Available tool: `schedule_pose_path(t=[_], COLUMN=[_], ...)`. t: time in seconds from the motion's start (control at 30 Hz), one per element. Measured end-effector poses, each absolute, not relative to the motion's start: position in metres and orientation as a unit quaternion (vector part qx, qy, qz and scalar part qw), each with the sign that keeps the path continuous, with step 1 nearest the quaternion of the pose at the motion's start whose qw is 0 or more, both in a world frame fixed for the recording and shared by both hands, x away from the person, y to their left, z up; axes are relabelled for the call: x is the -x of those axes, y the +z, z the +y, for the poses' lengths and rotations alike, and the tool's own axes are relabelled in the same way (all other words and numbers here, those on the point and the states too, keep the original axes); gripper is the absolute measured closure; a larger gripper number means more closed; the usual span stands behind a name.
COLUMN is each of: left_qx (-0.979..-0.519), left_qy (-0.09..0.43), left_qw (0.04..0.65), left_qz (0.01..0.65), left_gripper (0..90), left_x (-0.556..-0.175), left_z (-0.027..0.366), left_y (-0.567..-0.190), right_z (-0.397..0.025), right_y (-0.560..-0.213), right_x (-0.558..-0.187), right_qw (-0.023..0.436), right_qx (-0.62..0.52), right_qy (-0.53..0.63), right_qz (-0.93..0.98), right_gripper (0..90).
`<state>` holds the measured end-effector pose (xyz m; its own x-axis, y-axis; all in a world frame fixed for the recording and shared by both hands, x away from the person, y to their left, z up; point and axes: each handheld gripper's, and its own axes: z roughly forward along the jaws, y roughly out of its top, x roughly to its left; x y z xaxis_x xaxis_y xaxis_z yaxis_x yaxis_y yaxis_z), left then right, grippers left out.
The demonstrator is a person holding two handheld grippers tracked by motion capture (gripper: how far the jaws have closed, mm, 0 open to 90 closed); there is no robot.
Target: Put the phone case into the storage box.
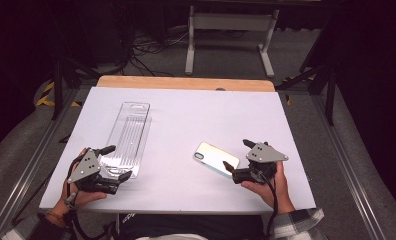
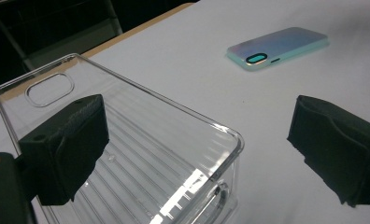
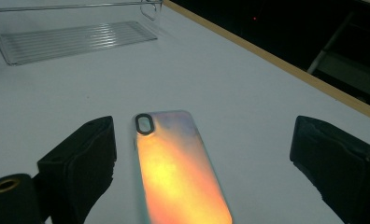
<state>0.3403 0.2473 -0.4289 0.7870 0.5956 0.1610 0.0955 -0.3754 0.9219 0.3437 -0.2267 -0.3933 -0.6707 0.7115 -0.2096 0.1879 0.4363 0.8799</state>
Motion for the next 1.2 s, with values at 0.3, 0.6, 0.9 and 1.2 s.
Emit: schedule_pose_path(t=[0.3, 0.6, 0.9, 1.2], left_qx=[-0.797, -0.800, -0.805, -0.809], left_qy=[0.244, 0.240, 0.237, 0.235], left_qw=[0.508, 0.505, 0.501, 0.496], left_qz=[0.217, 0.219, 0.212, 0.213], left_gripper=[5.7, 5.8, 6.0, 6.0], left_x=[-0.335, -0.337, -0.336, -0.337], left_z=[0.250, 0.247, 0.244, 0.242], left_y=[-0.432, -0.433, -0.434, -0.436], right_z=[-0.218, -0.204, -0.182, -0.161], right_y=[-0.388, -0.389, -0.393, -0.397], right_x=[-0.345, -0.360, -0.399, -0.425], right_qw=[0.288, 0.251, 0.177, 0.125], right_qx=[-0.267, -0.256, -0.248, -0.260], right_qy=[0.435, 0.390, 0.316, 0.259], right_qz=[0.810, 0.848, 0.899, 0.922], right_gripper=[7.7, 7.3, 6.5, 8.2])
